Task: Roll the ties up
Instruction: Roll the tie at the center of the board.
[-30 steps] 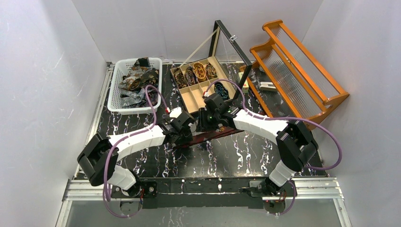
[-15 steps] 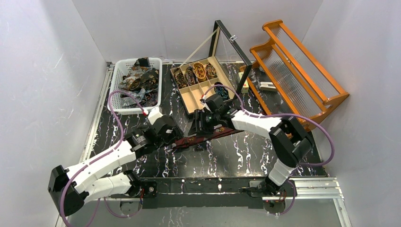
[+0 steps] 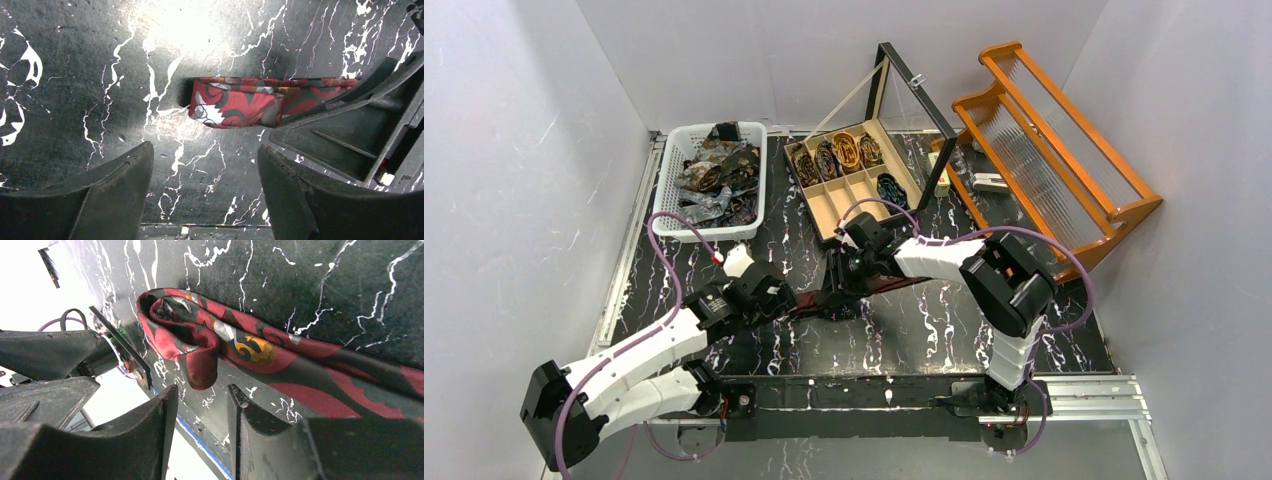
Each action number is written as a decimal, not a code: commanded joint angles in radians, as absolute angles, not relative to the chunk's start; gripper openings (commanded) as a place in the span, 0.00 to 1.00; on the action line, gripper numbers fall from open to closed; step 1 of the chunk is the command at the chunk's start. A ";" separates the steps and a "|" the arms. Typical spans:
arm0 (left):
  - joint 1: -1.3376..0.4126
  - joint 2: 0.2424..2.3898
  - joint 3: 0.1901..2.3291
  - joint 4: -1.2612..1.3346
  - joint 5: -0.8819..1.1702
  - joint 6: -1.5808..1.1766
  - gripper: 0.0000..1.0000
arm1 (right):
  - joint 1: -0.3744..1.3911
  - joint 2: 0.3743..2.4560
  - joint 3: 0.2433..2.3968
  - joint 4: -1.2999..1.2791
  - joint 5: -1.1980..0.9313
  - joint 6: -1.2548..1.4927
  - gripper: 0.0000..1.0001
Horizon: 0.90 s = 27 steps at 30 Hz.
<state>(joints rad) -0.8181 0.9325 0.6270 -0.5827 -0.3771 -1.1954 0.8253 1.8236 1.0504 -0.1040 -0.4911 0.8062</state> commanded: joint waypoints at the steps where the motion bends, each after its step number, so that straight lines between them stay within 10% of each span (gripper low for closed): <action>1: -0.797 0.929 0.609 -0.574 -0.366 -1.200 0.73 | 0.830 1.835 1.098 -0.060 -0.524 0.813 0.48; 17: -0.777 0.986 0.565 -0.500 -0.307 -1.196 0.72 | 0.830 1.880 1.125 -0.038 -0.493 0.830 0.50; 27: -0.735 0.947 0.518 -0.468 -0.278 -1.205 0.72 | 0.831 1.891 1.136 0.014 -0.517 0.813 0.25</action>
<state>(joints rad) -0.7586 0.9806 0.5415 -0.4683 -0.2794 -1.1980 0.8268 1.8999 1.1015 -0.0483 -0.4969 0.8227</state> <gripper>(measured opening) 0.719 0.295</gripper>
